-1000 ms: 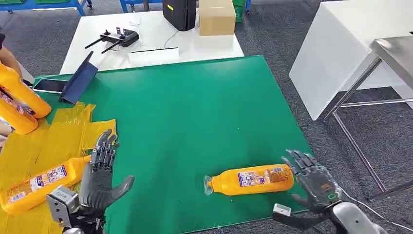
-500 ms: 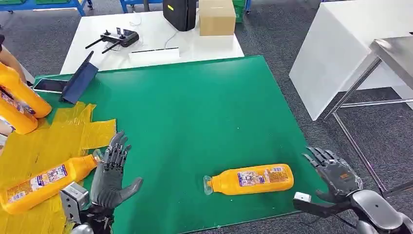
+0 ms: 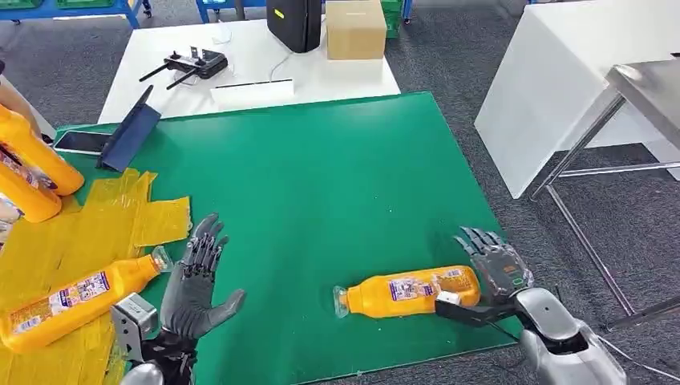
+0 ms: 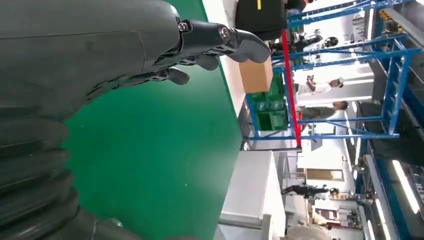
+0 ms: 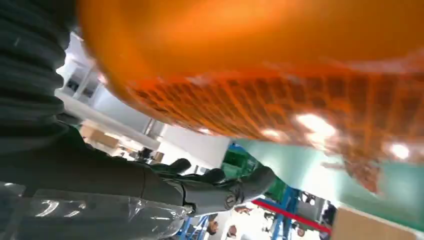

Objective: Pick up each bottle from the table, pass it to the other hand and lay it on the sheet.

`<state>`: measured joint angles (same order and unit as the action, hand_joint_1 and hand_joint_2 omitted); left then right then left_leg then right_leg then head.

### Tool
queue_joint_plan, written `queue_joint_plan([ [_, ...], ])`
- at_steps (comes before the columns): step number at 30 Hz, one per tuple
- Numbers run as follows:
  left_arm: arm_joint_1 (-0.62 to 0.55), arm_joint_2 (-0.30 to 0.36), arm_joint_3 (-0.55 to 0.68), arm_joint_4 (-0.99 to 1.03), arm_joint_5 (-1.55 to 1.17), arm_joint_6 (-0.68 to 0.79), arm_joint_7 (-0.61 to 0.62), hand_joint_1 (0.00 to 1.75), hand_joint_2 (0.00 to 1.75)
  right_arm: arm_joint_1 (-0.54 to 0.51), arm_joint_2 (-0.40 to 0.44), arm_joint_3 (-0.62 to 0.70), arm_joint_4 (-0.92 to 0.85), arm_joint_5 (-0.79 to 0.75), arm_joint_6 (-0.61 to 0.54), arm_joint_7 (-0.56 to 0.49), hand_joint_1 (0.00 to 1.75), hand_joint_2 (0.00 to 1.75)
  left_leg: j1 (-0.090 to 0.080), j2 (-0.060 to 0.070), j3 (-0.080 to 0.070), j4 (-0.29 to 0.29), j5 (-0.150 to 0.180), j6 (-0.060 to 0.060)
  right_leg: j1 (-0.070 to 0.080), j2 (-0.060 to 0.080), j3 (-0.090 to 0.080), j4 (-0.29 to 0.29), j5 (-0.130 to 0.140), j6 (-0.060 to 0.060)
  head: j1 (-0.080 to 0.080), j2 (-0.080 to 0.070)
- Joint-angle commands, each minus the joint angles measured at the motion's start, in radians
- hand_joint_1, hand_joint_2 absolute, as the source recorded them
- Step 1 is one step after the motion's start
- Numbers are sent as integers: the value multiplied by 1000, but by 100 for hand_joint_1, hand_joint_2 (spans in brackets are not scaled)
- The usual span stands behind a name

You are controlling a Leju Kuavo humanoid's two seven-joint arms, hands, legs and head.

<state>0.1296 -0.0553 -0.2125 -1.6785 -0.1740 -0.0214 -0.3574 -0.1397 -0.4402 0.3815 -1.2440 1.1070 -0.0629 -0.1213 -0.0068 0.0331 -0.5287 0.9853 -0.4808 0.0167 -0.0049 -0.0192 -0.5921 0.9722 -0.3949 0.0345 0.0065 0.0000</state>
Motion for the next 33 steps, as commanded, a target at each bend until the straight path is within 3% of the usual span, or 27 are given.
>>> queue_joint_plan([
  [1, -37, 19, -22, 60, 2, -5, 5, 0, 175, -57, 95, 86, 147, -2, 2, -6, 0, 175, 1, -2, 3, -2, 0, -1, 1, 2, 4, -3, 1, -1, 0, 0],
  [16, -58, 15, -19, 74, 2, -9, 9, 0, 175, -95, 137, 157, 191, -12, -7, -32, 0, 175, 2, 0, 5, -2, 0, -1, 1, 2, 6, -3, 1, -1, 0, 0],
  [18, -60, 14, -17, 76, 2, -9, 9, 0, 175, -98, 128, 164, 176, -23, -4, -35, 0, 175, 2, 0, 6, -2, 0, -2, 1, 1, 6, -2, 1, -1, 0, 0],
  [23, -44, 6, 9, 75, 4, -12, 6, 0, 175, -99, -2, 233, -16, -84, 106, -30, 0, 175, 0, -1, 6, 0, 0, -1, 0, 0, 5, 0, 0, 0, 0, 0],
  [25, -29, 2, 23, 67, 2, -10, 6, 0, 175, -111, -52, 252, -70, -40, 93, 30, 0, 175, 0, -1, 6, 0, 0, -1, -1, 1, 5, 0, -1, 0, 0, 0],
  [26, -1, -5, 40, 42, -11, -3, 9, 0, 175, -102, -51, 234, -121, 83, 25, 144, 0, 175, 0, -1, 5, 0, -1, -1, 0, 1, 5, 0, -1, 0, 0, 0],
  [29, 55, -27, 68, -12, -31, -1, 17, 0, 175, -52, 49, 130, -232, 445, -84, 398, 0, 175, 0, -1, 5, 0, -1, -1, -1, 3, 4, 0, -1, 0, 0, 0],
  [30, 65, -31, 69, -19, -34, -2, 18, 0, 175, -78, -1, 198, -281, 464, -115, 545, 0, 175, 1, -1, 5, 0, -2, -2, -1, 5, 5, 0, -1, -1, 0, 0],
  [31, 68, -33, 68, -19, -34, -3, 19, 0, 175, -94, -30, 241, -309, 464, -125, 621, 0, 175, 0, 0, 3, 1, -2, -1, -2, 4, 3, 1, -1, -1, 0, 0],
  [32, 70, -35, 67, -17, -34, -3, 19, 0, 175, -161, -115, 378, -349, 464, -139, 803, 0, 175, -1, 1, 2, 1, -1, -1, -2, 4, 1, 1, 0, 0, 0, 0],
  [33, 70, -36, 67, -13, -34, -3, 19, 0, 175, -175, -133, 353, -379, 464, -161, 819, 0, 175, -1, 1, 1, 1, -3, -2, -2, 5, 1, 2, -1, -1, -1, 0],
])
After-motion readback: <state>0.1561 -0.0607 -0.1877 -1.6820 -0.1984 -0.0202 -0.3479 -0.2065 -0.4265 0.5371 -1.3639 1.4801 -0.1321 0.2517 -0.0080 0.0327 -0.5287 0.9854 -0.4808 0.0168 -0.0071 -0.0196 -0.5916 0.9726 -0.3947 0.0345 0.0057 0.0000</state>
